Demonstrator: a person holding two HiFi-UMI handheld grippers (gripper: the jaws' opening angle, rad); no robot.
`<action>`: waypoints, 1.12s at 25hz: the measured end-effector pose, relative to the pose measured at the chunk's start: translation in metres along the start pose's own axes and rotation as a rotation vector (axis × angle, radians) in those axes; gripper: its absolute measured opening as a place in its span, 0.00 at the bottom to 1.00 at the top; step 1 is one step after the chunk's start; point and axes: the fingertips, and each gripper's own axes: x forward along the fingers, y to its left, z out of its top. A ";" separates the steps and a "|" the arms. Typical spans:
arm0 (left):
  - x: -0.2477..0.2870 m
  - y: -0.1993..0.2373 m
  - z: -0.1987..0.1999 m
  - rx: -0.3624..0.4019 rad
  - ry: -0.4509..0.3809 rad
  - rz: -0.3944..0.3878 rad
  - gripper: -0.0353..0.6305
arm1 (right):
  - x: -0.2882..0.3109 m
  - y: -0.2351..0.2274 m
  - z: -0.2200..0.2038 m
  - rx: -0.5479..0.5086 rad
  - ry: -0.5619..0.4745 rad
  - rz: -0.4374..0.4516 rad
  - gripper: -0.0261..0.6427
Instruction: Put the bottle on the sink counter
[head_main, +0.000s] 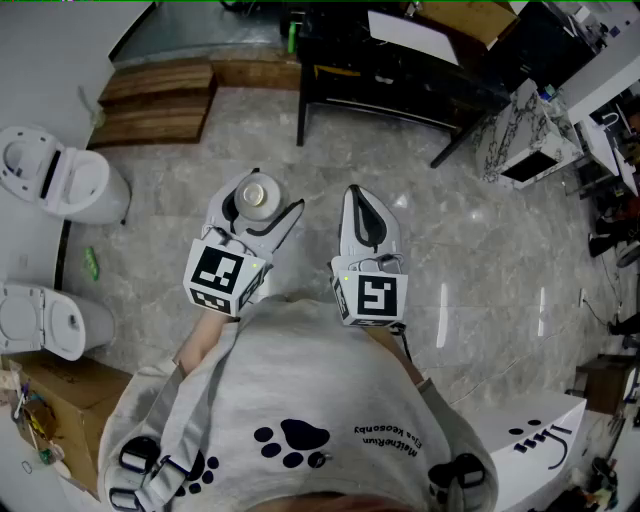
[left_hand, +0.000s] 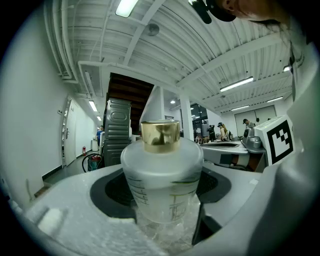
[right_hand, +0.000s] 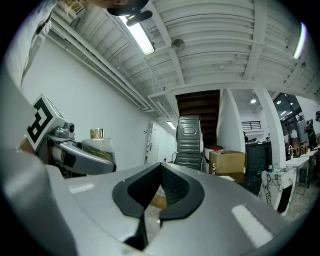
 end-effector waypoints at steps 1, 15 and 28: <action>0.001 -0.002 -0.002 0.002 0.000 -0.001 0.57 | -0.001 -0.001 0.000 -0.006 -0.002 0.005 0.04; 0.019 -0.012 -0.010 -0.011 0.001 0.018 0.57 | 0.000 -0.026 -0.007 0.023 -0.025 0.029 0.04; 0.061 0.030 -0.010 -0.022 -0.001 0.004 0.57 | 0.057 -0.037 -0.022 0.023 0.007 0.021 0.04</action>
